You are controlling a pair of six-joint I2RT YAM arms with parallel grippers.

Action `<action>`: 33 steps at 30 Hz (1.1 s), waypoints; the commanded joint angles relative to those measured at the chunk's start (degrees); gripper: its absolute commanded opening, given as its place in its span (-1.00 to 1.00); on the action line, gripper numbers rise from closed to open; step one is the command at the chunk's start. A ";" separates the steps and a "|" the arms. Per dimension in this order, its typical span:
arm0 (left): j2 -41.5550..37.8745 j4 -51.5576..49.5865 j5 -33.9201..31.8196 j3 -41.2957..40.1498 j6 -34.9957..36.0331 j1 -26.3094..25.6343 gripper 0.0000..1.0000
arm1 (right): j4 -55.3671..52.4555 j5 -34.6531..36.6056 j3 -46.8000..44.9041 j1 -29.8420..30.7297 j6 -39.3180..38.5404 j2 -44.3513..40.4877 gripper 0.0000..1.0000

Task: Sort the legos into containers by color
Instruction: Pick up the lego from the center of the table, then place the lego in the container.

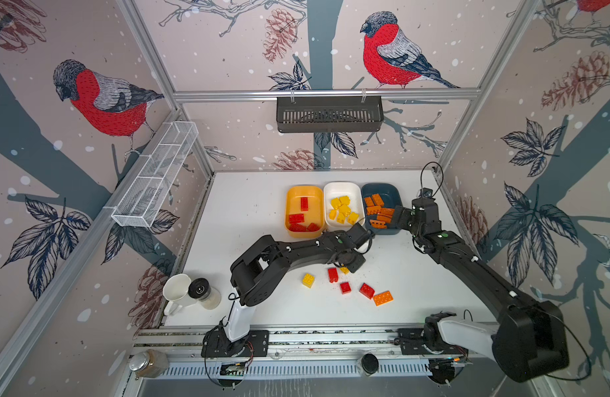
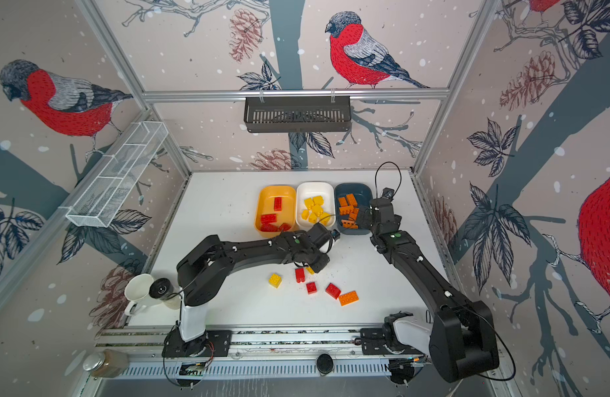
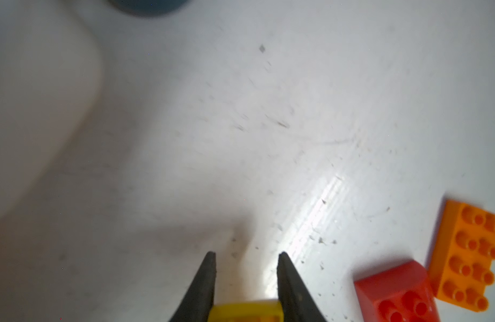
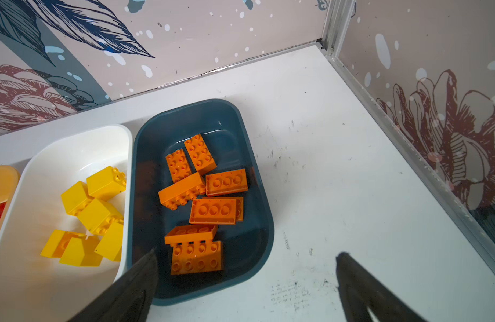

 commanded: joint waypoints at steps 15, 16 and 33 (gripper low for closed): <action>13.48 0.08 -16.17 27.67 -9.73 13.24 -0.23 | -1.03 -7.98 -0.83 0.33 0.95 -2.34 0.98; 14.69 -2.71 -15.73 30.56 -9.71 13.25 0.01 | -1.30 -8.09 -1.01 0.35 0.97 -2.42 0.98; -3.33 -13.97 -7.08 0.02 -30.22 4.06 0.66 | 2.26 -10.55 -2.26 0.82 2.38 0.04 0.98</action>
